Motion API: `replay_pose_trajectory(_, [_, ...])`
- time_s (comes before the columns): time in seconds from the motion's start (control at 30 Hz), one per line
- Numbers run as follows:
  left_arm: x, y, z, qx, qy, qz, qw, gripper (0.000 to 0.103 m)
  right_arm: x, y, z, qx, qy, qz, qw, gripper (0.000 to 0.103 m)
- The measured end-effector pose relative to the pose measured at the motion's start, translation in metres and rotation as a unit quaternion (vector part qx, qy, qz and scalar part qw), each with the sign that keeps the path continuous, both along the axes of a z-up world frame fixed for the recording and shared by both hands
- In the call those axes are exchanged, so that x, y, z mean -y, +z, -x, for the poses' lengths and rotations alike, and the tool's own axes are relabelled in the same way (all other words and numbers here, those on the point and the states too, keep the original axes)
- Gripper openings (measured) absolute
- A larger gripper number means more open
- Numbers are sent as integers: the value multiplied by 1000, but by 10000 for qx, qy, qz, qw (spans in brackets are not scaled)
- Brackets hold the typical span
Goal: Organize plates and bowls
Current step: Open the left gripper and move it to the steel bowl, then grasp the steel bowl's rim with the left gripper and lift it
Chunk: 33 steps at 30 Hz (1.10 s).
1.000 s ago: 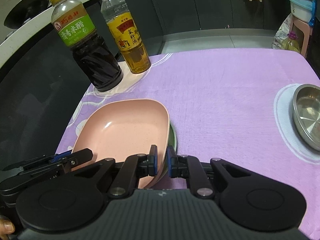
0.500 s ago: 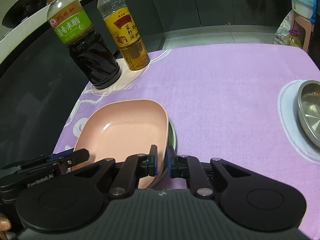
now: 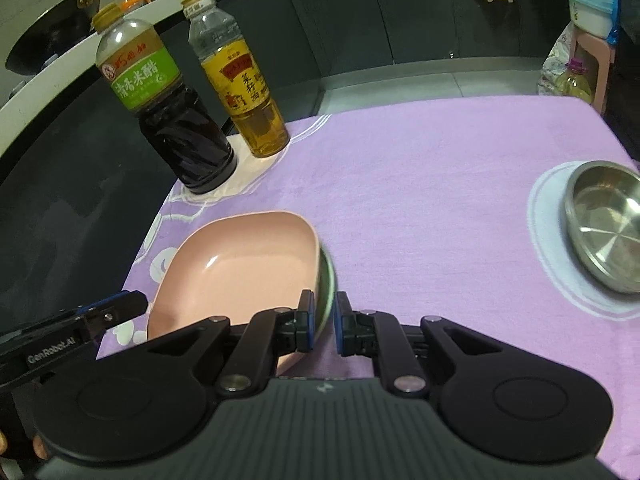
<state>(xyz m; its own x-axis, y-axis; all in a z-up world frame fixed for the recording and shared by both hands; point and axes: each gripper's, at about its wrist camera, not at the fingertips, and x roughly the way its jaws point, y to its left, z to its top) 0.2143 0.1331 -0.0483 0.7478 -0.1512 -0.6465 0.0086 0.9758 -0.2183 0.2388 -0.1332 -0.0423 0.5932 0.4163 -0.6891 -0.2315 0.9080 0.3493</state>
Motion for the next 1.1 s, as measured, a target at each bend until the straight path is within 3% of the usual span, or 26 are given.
replay_pose_trajectory(0.33, [68,20,-5,-72,-674,-339,9971,22,49,4,10,-18,-397,-145,9991,12])
replay_pose_trajectory(0.6, [135,22,-21,-303,-1206,-256,9919,22,109,2,21,-18,-1019,-270,9944,12])
replay_pose_trajectory(0.83, [189,18,-43,-384,-1565,-216,9867,22,168,-4,23,-26,-1818,-616,9814,13])
replay_pose_trajectory(1.1, [236,5,-77,-578,-1716,-126,9834,22,201,-9,13,-55,-2437,-765,9668,13])
